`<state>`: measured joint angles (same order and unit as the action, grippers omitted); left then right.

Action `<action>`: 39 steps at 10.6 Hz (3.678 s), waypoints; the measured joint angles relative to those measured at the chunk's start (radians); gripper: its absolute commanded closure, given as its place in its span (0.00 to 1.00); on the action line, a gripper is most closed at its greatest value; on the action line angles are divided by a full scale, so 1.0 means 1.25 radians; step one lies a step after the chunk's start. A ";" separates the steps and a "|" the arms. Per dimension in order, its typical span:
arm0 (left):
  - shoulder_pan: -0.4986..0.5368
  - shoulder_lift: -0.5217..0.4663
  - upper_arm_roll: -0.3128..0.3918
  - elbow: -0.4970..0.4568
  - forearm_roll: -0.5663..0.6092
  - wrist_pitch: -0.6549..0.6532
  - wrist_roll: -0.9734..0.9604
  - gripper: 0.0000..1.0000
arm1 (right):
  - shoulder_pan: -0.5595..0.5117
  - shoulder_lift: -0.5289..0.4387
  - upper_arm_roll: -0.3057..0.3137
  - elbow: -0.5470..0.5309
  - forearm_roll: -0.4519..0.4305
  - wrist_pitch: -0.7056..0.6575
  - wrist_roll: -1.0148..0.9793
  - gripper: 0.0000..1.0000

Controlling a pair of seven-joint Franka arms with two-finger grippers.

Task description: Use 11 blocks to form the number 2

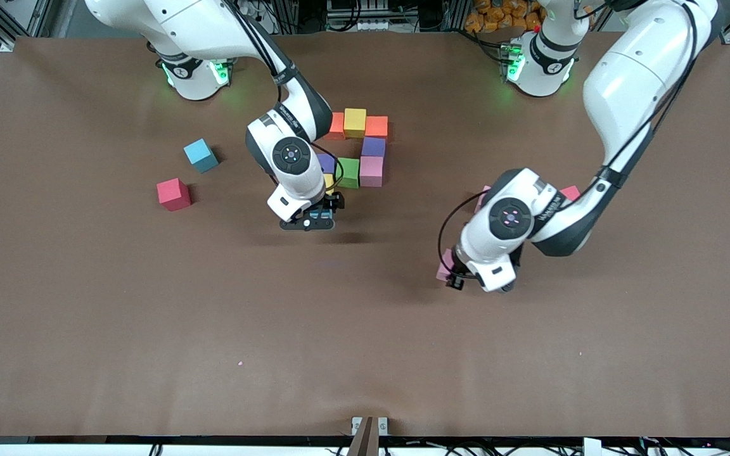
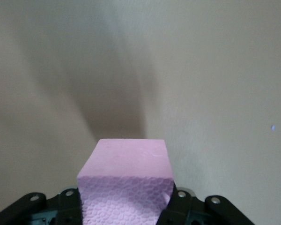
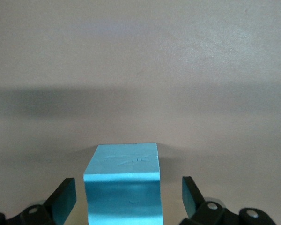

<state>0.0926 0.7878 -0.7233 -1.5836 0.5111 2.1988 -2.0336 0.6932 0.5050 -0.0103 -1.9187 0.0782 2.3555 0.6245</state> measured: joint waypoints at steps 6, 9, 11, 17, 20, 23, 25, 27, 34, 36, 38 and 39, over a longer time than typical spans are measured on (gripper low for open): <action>-0.123 0.000 -0.008 0.004 -0.029 -0.001 -0.281 0.96 | -0.098 -0.159 -0.013 0.014 -0.006 -0.152 -0.123 0.00; -0.208 0.009 0.002 0.011 -0.043 0.000 -0.412 0.94 | -0.218 -0.237 -0.043 0.008 -0.006 -0.246 -0.360 0.00; -0.289 0.018 0.056 0.036 -0.044 0.007 -0.459 0.93 | -0.289 -0.272 -0.046 0.005 -0.009 -0.295 -0.479 0.00; -0.420 0.067 0.151 0.099 -0.045 0.095 -0.495 0.92 | -0.409 -0.353 -0.046 -0.170 -0.066 -0.176 -0.668 0.00; -0.464 0.082 0.178 0.105 -0.047 0.109 -0.495 0.92 | -0.493 -0.394 -0.046 -0.306 -0.067 -0.074 -0.822 0.00; -0.484 0.089 0.181 0.108 -0.056 0.110 -0.495 0.92 | -0.524 -0.396 -0.043 -0.476 -0.067 0.137 -0.864 0.00; -0.486 0.089 0.182 0.109 -0.057 0.110 -0.495 0.91 | -0.524 -0.395 -0.036 -0.514 -0.067 0.162 -0.864 0.00; -0.488 0.090 0.183 0.109 -0.057 0.110 -0.495 0.90 | -0.524 -0.395 -0.036 -0.514 -0.067 0.162 -0.864 0.00; -0.501 0.100 0.184 0.111 -0.058 0.123 -0.494 0.00 | -0.524 -0.382 -0.035 -0.485 -0.067 0.143 -0.864 0.00; -0.501 0.094 0.184 0.121 -0.058 0.112 -0.493 0.00 | -0.525 -0.392 -0.037 -0.392 -0.067 0.060 -0.864 0.00; -0.482 0.067 0.177 0.127 -0.058 0.051 -0.462 0.00 | -0.537 -0.410 -0.040 -0.294 -0.067 -0.016 -0.862 0.00; -0.440 0.049 0.141 0.124 -0.058 0.005 -0.425 0.00 | -0.548 -0.416 -0.042 -0.258 -0.067 -0.037 -0.861 0.00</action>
<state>-0.4579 0.8490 -0.5470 -1.4282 0.4389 2.2051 -2.5651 0.0084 -0.0148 -0.0622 -2.2413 -0.0053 2.3096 -0.4522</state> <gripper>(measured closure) 0.000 0.000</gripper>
